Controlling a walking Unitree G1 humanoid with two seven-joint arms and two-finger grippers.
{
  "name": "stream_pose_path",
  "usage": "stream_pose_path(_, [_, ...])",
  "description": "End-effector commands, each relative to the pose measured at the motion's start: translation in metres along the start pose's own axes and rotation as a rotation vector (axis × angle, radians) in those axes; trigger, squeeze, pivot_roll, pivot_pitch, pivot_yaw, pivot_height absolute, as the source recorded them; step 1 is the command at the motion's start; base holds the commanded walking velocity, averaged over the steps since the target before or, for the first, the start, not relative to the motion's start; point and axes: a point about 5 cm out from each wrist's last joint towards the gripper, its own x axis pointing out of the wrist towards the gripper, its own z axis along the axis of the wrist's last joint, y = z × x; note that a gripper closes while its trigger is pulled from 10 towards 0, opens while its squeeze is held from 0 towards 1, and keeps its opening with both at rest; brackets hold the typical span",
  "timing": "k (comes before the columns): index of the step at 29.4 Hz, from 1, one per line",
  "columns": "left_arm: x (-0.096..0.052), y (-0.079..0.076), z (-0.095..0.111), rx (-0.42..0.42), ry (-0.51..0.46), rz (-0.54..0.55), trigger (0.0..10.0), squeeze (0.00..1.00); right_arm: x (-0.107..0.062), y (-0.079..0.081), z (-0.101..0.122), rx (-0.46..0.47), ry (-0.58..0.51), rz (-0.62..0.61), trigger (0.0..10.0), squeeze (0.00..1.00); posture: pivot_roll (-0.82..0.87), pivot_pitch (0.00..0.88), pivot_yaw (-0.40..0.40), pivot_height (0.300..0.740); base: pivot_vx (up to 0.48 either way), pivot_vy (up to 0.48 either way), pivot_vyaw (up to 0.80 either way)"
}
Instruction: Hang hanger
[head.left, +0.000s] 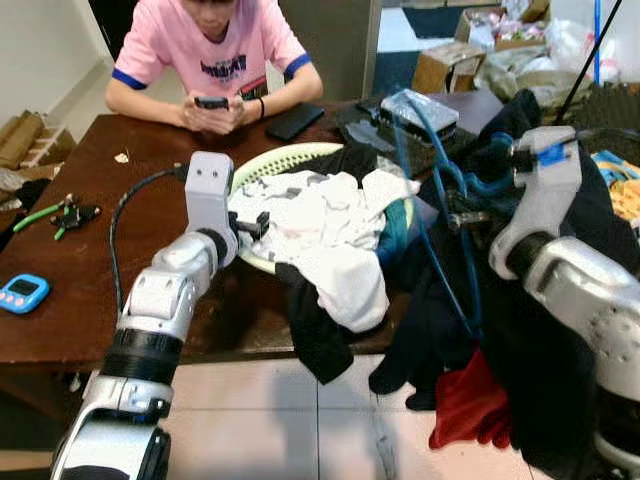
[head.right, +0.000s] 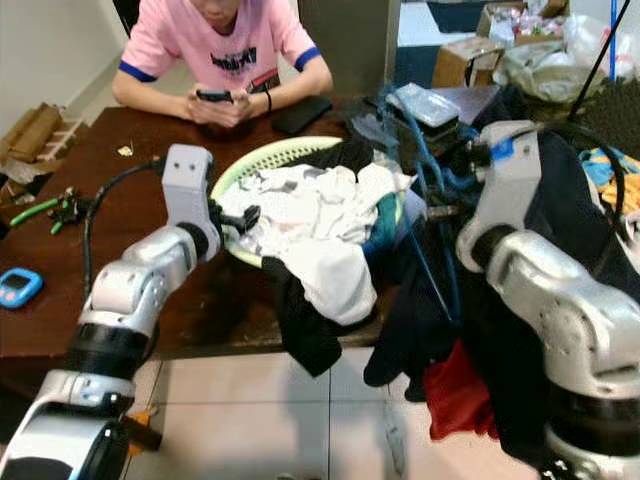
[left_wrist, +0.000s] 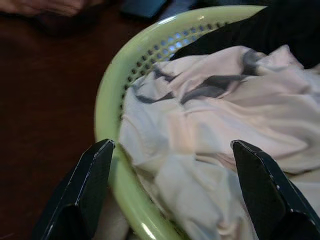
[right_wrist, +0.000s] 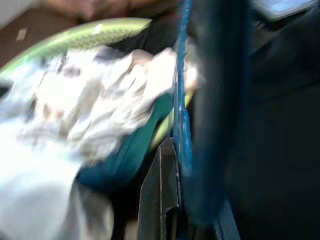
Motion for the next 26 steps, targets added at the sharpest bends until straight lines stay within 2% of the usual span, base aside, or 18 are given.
stream_pose_path(1, [-0.004, 0.001, -0.011, -0.008, 0.038, 0.010, 10.0, 0.00, -0.004, 0.006, -0.010, -0.019, 0.068, 0.054, 10.0, 0.00, 0.00, 0.189, 0.065, 0.740, 0.000, 0.000, 0.00])
stream_pose_path(8, [-0.002, -0.007, -0.015, -0.047, 0.037, -0.022, 10.0, 0.00, -0.006, 0.006, -0.026, 0.004, 0.111, 0.034, 10.0, 0.00, 0.00, 0.194, 0.066, 0.740, 0.000, 0.000, 0.00])
stream_pose_path(16, [0.002, -0.005, -0.022, -0.079, 0.061, 0.001, 10.0, 0.00, -0.009, 0.003, -0.028, 0.010, 0.112, 0.011, 10.0, 0.00, -0.01, 0.199, 0.067, 0.740, 0.000, 0.000, 0.00])
stream_pose_path(17, [0.003, -0.005, -0.021, -0.086, 0.055, 0.002, 9.0, 0.00, -0.009, 0.003, -0.027, 0.010, 0.110, 0.009, 10.0, 0.00, -0.02, 0.202, 0.064, 0.740, 0.000, 0.000, 0.00])
stream_pose_path(18, [0.003, -0.005, -0.021, -0.086, 0.055, 0.002, 9.0, 0.00, -0.009, 0.003, -0.027, 0.010, 0.110, 0.009, 10.0, 0.00, -0.02, 0.202, 0.064, 0.740, 0.000, 0.000, 0.00])
stream_pose_path(19, [0.004, -0.005, -0.020, -0.091, 0.049, 0.003, 4.9, 0.00, -0.010, 0.004, -0.027, 0.010, 0.109, 0.011, 10.0, 0.00, -0.02, 0.202, 0.064, 0.740, 0.000, 0.000, 0.00])
stream_pose_path(21, [0.004, -0.005, -0.020, -0.091, 0.049, 0.003, 4.9, 0.00, -0.010, 0.004, -0.027, 0.010, 0.109, 0.011, 10.0, 0.00, -0.02, 0.202, 0.064, 0.740, 0.000, 0.000, 0.00])
stream_pose_path(22, [0.005, -0.005, -0.018, -0.093, 0.043, 0.004, 0.6, 0.00, -0.010, 0.005, -0.028, 0.008, 0.113, 0.019, 10.0, 0.00, -0.02, 0.203, 0.065, 0.740, 0.000, 0.000, 0.00])
stream_pose_path(25, [0.005, -0.005, -0.018, -0.093, 0.043, 0.004, 0.6, 0.00, -0.010, 0.005, -0.028, 0.008, 0.113, 0.019, 10.0, 0.00, -0.02, 0.203, 0.065, 0.740, 0.000, 0.000, 0.00])
stream_pose_path(26, [0.007, -0.005, -0.016, -0.096, 0.041, 0.004, 0.0, 0.00, -0.011, 0.007, -0.029, 0.008, 0.117, 0.025, 10.0, 0.00, -0.02, 0.206, 0.067, 0.740, 0.000, 0.000, 0.00])
